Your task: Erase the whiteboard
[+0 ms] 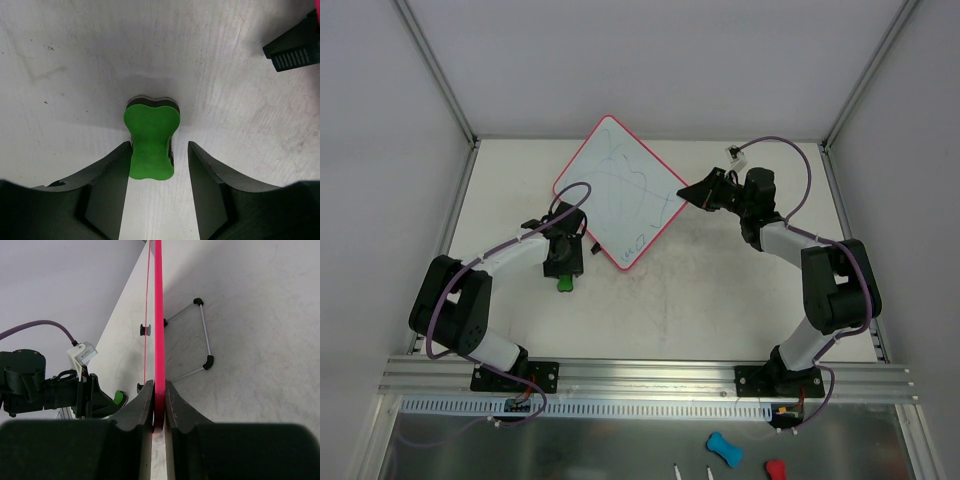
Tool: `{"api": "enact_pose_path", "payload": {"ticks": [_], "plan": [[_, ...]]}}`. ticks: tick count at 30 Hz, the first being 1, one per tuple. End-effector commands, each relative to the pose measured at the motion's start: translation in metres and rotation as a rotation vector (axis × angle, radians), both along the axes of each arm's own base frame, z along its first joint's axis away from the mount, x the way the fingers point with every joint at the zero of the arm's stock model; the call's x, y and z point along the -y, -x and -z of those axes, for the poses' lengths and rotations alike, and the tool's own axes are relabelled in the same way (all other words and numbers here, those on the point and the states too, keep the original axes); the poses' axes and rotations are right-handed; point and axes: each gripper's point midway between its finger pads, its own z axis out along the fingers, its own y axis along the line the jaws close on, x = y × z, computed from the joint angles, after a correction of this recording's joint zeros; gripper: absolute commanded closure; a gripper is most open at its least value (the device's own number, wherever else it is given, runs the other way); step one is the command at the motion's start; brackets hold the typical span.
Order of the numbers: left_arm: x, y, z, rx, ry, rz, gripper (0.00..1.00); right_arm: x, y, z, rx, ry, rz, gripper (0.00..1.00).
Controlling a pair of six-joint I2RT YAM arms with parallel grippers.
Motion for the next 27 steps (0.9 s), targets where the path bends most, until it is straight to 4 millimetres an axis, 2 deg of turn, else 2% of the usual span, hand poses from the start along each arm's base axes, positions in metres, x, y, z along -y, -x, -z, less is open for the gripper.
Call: {"api": "enact_pose_path", "payload": {"ticks": [1, 8, 22, 27], "plan": [[0.0088, -0.0030, -0.0011, 0.006, 0.027, 0.039, 0.52, -0.0026, -0.0058, -0.0025, 0.059, 0.028, -0.020, 1.00], [0.0109, -0.0027, 0.0020, 0.003, 0.037, 0.046, 0.57, -0.0020, -0.0061, -0.0031, 0.062, 0.029, -0.018, 1.00], [0.0120, -0.0033, 0.0066, -0.011, 0.034, 0.056, 0.57, -0.0023, -0.0055, -0.0038, 0.064, 0.029, -0.018, 1.00], [0.0126, -0.0035, 0.0073, -0.015, 0.038, 0.061, 0.63, -0.0017, -0.0059, -0.0038, 0.065, 0.030, -0.017, 1.00]]}}
